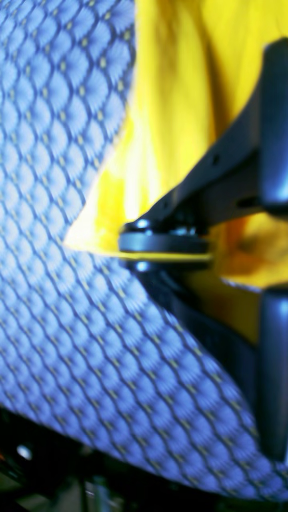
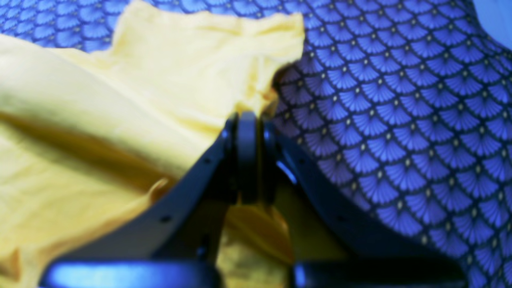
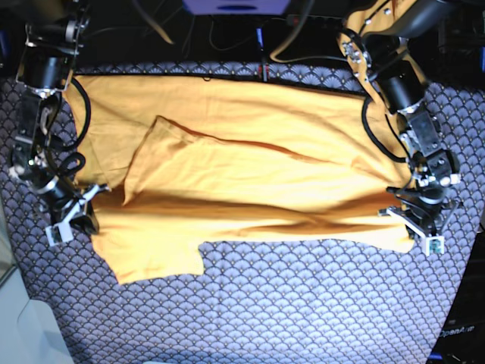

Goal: Fold the T-shirt properly
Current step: 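Lift the gripped edge and fold it over toward the opposite edge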

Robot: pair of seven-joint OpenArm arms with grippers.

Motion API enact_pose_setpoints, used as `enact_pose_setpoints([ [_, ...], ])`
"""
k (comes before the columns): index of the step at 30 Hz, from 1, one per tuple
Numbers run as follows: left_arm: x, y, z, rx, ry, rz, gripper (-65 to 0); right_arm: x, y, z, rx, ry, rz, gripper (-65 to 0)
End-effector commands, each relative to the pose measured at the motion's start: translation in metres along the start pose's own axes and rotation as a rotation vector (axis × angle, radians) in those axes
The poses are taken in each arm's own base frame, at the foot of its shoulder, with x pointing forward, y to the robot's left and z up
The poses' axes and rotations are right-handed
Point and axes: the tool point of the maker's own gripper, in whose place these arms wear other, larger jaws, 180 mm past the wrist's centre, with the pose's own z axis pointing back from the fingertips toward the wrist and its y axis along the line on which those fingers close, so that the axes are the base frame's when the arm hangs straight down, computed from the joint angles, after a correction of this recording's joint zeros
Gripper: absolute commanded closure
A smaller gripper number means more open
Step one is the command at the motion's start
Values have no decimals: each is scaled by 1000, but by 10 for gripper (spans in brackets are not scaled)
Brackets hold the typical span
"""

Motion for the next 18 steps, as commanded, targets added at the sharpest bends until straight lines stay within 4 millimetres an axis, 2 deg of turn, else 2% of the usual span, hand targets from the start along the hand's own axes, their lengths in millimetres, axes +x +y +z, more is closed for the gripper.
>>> enact_pose_setpoints([
  [1, 23, 7, 3, 9, -67, -4, 0, 23, -11, 8, -25, -70, 22, 0],
  [6, 11, 12, 12, 18, -56, -25, 0, 7, 5, 28, -13, -50, 59, 0],
  [9, 11, 13, 13, 21, -55, -27, 0, -5, 16, 33, 0, -38, 50, 0],
  [13, -2, 13, 16, 20, -31, -31, 0, -18, 14, 43, -26, -27, 16, 0],
  [18, -15, 12, 20, 18, -7, -38, 0, -31, -3, 58, -100, -21, -40, 0],
])
